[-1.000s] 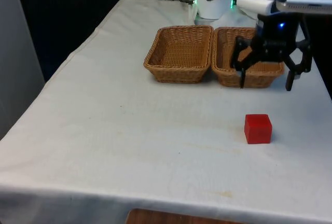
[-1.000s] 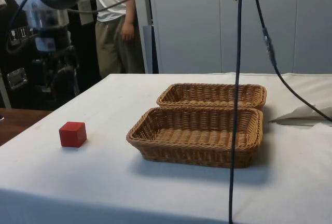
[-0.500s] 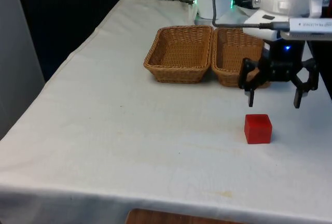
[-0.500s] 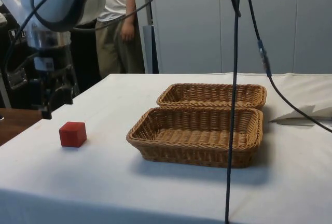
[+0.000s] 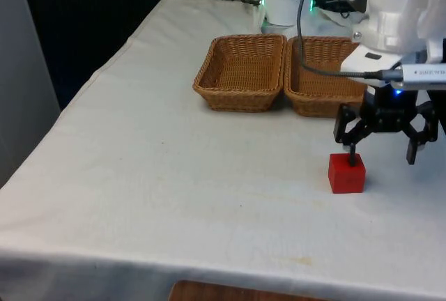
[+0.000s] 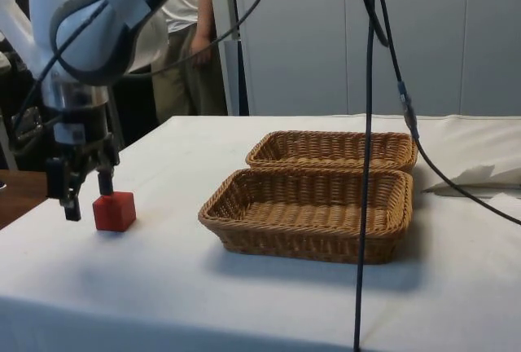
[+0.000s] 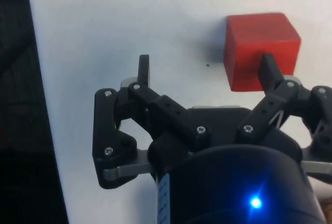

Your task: Pick up the red cube and place it into the right basket.

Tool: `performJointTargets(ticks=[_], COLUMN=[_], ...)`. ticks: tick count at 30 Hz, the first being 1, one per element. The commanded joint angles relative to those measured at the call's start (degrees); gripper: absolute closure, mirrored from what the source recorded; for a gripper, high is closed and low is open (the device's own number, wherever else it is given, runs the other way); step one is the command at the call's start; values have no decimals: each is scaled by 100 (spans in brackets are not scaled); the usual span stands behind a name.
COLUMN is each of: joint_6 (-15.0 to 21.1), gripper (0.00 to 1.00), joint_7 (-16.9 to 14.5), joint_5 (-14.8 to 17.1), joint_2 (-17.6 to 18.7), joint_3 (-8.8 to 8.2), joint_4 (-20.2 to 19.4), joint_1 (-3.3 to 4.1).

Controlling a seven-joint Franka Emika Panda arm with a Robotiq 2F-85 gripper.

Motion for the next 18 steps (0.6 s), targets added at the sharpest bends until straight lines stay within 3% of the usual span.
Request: performJointTargets(ticks=[1,5,6,7,8,18], joint_6=[57,46,52,40,23,-235], gripper=[0,0,0,0,0,0], joint_7=[-86,-189,-103,-235,-264,-321], joint_5=[57,57,6,80,97,166], joint_2=[34,34,46,17,-11,-178], joint_3=[63,46,-6,29,17,-23], joint_4=[11,0,0,-11,-17,52], joint_1=[-52,-97,-29,-120,-132,-143])
